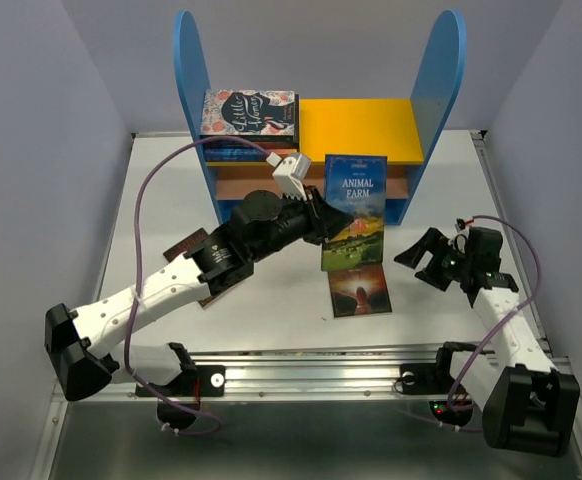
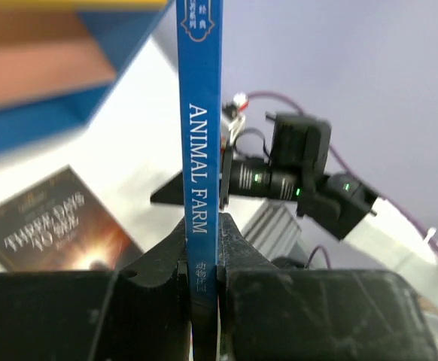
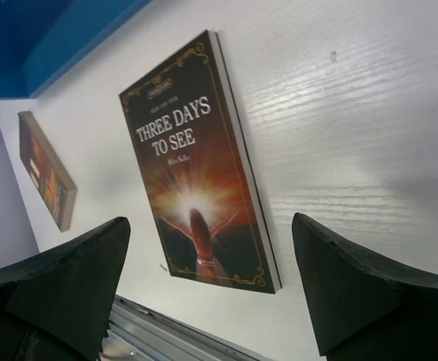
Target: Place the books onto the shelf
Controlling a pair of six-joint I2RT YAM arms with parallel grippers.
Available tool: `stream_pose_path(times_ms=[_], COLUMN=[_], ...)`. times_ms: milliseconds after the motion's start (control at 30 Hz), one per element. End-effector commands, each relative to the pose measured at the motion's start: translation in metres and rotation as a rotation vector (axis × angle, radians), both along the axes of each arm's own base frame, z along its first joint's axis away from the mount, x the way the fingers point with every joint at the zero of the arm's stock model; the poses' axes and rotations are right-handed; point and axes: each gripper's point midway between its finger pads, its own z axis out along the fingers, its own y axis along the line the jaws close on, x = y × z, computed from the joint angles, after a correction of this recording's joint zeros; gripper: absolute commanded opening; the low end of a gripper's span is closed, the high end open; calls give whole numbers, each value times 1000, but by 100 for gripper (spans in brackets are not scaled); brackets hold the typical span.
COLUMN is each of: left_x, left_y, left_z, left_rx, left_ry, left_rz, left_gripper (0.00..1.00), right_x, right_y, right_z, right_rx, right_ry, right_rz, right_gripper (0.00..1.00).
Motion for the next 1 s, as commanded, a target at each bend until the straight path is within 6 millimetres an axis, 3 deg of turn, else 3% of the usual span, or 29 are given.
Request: stream_pose_path(times_ms=[0,33,67,100,133,300,400,433,467,500,533,633,833,967], left_x=[12,17,29,38,50,101,129,142,150,162,170,182,199,213], left_y=[14,17,28,30,43,86,107,127,135,139,158,177,186,182], left_z=[86,92,112,110,130,150,153,161,161,149,155,150,137,128], left_rx=[-105,-102,-117,-82,-102,-146,-196,-256,-280,-265,-307,-401,-493,-504], left_ry=[-223,-231,-248,-243,-262,-195,-149,-130,-114,-81,-70,-15,28,72], left_rz=[82,116,206,250,342,668,788,876,923,968,1055,1217,1354,1381], left_gripper=[0,0,0,0,0,0,0,0,0,0,0,0,0,0], right_x=[18,20,20,24,24,35,38,38,38,39,38,33,22,19], right_y=[1,1,0,-1,-4,-24,-25,-24,-25,-25,-22,-12,24,45], right_z=[61,71,86,105,117,163,172,173,176,180,181,191,202,189], right_rx=[-28,-31,-35,-41,-51,-162,-167,-168,-172,-177,-182,-200,-204,-226], right_ry=[-207,-237,-284,-328,-359,-446,-463,-462,-468,-478,-484,-499,-546,-500], right_rz=[26,19,14,1,-18,-100,-95,-92,-92,-85,-62,8,186,279], right_gripper=[96,98,100,100,100,100,100,100,100,100,100,100,100,100])
